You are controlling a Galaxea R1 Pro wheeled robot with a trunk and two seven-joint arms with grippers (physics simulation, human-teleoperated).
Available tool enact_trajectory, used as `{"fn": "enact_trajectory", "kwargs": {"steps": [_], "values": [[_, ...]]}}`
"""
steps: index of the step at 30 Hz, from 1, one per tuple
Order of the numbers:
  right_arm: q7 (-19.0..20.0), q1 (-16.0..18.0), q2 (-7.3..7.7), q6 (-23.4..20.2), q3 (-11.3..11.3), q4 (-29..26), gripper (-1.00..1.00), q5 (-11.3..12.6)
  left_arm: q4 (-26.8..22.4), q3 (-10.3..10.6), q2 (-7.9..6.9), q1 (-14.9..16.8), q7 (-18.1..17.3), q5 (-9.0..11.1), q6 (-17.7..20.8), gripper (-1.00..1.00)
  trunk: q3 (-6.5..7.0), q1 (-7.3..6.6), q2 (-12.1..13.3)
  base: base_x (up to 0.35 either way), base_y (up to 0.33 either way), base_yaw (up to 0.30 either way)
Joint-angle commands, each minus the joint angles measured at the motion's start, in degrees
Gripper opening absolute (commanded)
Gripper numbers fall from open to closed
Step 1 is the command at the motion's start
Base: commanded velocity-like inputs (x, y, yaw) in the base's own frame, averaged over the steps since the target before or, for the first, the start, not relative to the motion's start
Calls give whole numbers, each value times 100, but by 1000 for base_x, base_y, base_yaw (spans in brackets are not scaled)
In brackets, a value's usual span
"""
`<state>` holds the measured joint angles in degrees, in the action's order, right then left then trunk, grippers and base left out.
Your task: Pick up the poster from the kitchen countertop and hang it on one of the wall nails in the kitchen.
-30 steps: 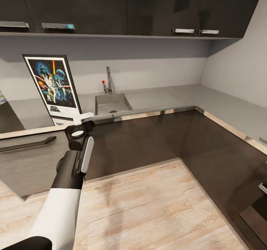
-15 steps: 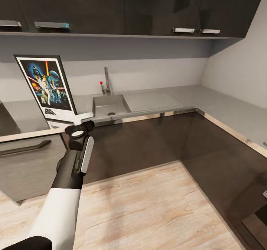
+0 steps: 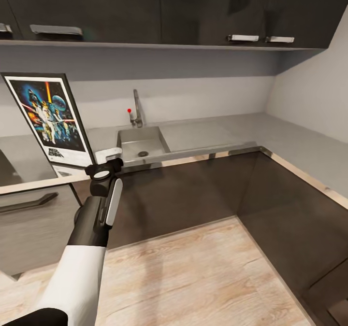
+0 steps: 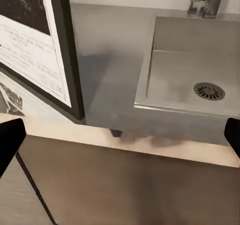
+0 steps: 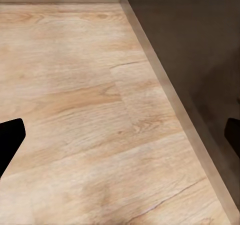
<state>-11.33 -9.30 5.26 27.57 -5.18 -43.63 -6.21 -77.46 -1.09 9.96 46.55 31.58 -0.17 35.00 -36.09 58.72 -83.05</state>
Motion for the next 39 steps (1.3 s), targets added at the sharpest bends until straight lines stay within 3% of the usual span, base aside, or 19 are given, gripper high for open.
{"fn": "enact_trajectory", "kwargs": {"steps": [1, 5, 9, 11, 15, 35, 39], "values": [[-43, -1, 0, -6, -1, -5, 100, -61, -4, -4, 3, 4, 10, -3, 28, 100, -4, 1, -3, 71, 0, 0], [-44, -1, 1, -6, -1, -5, 100, -63, 6, -5, -27, 4, 2, -11, 19, 100, -4, 1, -3, 42, 0, 0], [-44, -1, 0, -6, -1, -5, 100, -64, 29, -20, -152, 4, 7, -22, 14, 100, -4, 1, -3, 48, 141, 0], [-44, -1, 0, -6, 2, 0, 100, -64, 388, -45, -339, 4, 13, -22, -275, 100, -4, 1, -3, 14, 31, 0], [-41, -1, 1, -6, 4, 2, 100, -64, 526, -48, -397, 4, 9, -18, -498, 100, -4, 1, -3, 8, 12, 0], [-37, -1, 1, -5, 5, 3, 100, -64, 810, -56, -437, 4, 15, -18, -617, 100, -4, 1, -3, 165, 14, 0], [-36, -1, 1, -6, 5, 11, 100, -64, 816, -145, -463, 4, 29, -26, -618, 100, -4, 1, -3, 39, 21, 0]]}}
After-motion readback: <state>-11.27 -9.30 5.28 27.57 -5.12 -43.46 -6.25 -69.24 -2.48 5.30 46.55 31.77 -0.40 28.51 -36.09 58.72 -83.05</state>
